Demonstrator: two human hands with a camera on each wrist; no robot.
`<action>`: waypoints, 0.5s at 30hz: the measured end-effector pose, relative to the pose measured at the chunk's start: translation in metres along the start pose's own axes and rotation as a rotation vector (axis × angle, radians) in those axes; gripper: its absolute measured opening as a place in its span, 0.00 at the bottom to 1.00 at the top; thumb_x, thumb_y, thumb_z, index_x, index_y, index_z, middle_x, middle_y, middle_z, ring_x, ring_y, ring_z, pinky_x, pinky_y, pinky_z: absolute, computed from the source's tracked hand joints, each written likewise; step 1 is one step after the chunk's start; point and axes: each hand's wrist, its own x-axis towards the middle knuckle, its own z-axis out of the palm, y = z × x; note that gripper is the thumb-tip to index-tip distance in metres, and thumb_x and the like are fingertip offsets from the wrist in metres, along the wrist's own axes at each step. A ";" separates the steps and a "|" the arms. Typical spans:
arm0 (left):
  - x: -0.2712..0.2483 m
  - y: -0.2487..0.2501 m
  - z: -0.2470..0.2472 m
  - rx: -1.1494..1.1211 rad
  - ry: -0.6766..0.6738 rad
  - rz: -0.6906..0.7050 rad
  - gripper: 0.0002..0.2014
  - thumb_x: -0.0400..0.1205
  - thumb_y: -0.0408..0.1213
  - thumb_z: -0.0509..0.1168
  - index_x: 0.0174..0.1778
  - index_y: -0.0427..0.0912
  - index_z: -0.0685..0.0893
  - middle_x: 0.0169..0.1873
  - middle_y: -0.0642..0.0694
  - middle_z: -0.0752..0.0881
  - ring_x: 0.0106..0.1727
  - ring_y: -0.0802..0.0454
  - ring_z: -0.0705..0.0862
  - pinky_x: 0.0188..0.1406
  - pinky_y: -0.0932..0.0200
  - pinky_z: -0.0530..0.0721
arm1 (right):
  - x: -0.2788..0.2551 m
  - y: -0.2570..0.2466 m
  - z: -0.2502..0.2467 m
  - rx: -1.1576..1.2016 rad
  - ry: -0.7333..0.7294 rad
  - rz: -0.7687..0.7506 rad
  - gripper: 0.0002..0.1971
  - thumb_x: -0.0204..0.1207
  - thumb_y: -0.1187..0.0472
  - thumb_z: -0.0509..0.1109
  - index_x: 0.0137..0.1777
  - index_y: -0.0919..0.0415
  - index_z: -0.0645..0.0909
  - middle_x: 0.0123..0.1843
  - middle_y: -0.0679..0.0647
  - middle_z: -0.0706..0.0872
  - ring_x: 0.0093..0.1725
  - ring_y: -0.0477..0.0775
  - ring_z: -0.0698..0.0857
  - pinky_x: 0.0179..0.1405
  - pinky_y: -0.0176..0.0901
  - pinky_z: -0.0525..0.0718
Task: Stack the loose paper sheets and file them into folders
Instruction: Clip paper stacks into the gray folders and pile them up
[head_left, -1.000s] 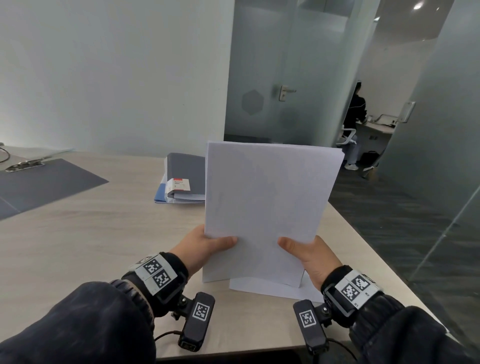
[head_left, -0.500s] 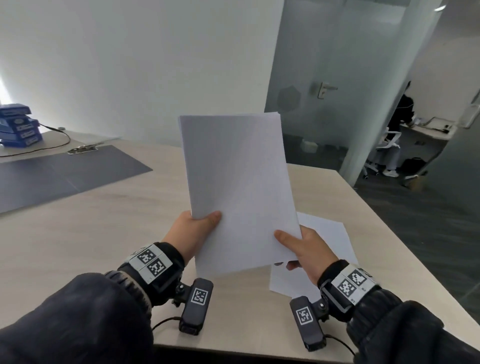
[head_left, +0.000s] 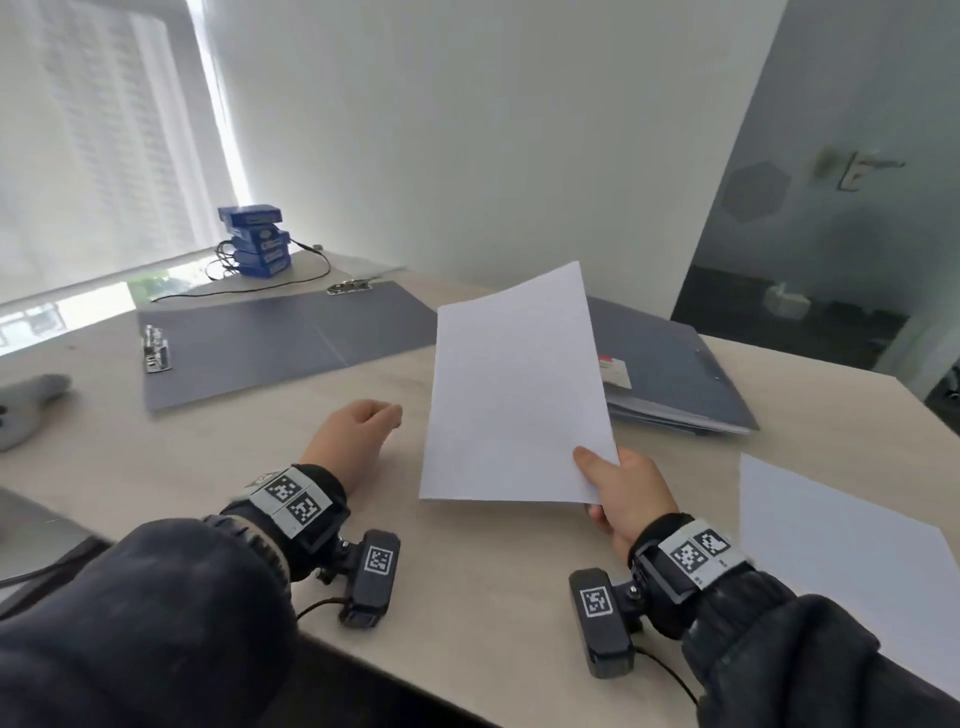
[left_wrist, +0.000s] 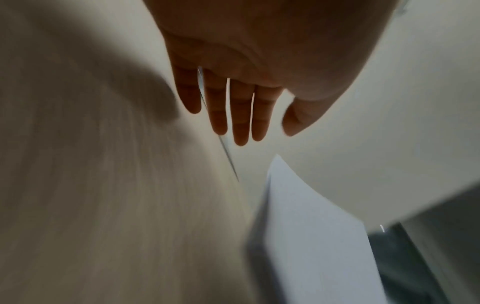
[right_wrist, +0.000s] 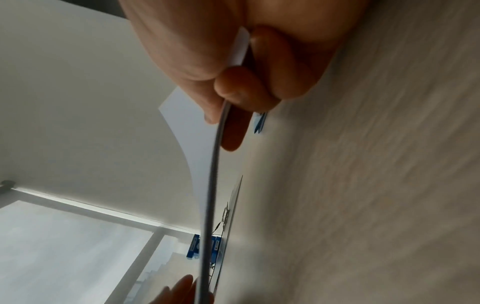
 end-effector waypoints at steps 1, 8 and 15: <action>0.009 -0.007 -0.010 0.030 0.053 0.001 0.09 0.86 0.45 0.65 0.55 0.50 0.89 0.54 0.53 0.90 0.60 0.49 0.86 0.56 0.53 0.78 | 0.004 0.001 0.009 -0.011 0.001 -0.007 0.06 0.83 0.58 0.70 0.49 0.60 0.86 0.37 0.53 0.85 0.25 0.49 0.74 0.17 0.35 0.71; 0.065 -0.040 -0.049 0.143 0.239 -0.044 0.16 0.83 0.34 0.59 0.54 0.56 0.89 0.48 0.48 0.90 0.36 0.50 0.83 0.38 0.57 0.79 | 0.030 0.000 0.051 -0.098 -0.002 -0.055 0.07 0.83 0.54 0.71 0.45 0.55 0.85 0.36 0.55 0.87 0.23 0.52 0.76 0.24 0.42 0.75; 0.139 -0.054 -0.072 0.627 0.161 -0.073 0.24 0.85 0.37 0.57 0.79 0.55 0.78 0.86 0.55 0.67 0.88 0.49 0.60 0.88 0.38 0.50 | 0.035 0.002 0.053 -0.095 -0.013 -0.117 0.08 0.83 0.54 0.71 0.47 0.56 0.87 0.32 0.51 0.89 0.24 0.52 0.78 0.25 0.46 0.78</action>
